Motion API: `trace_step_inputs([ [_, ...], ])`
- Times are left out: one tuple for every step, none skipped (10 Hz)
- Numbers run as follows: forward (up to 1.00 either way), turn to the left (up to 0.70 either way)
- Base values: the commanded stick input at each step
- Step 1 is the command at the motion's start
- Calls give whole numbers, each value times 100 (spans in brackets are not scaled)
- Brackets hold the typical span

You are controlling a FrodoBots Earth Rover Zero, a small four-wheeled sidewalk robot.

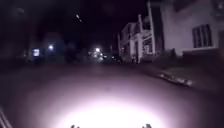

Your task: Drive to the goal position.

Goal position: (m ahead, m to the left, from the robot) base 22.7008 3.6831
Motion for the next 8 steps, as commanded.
trace_step_inputs([
  [100, 0],
  [100, 0],
  [91, 0],
  [85, 0],
  [85, 0],
  [85, 0],
  [85, 0],
  [85, 0],
])
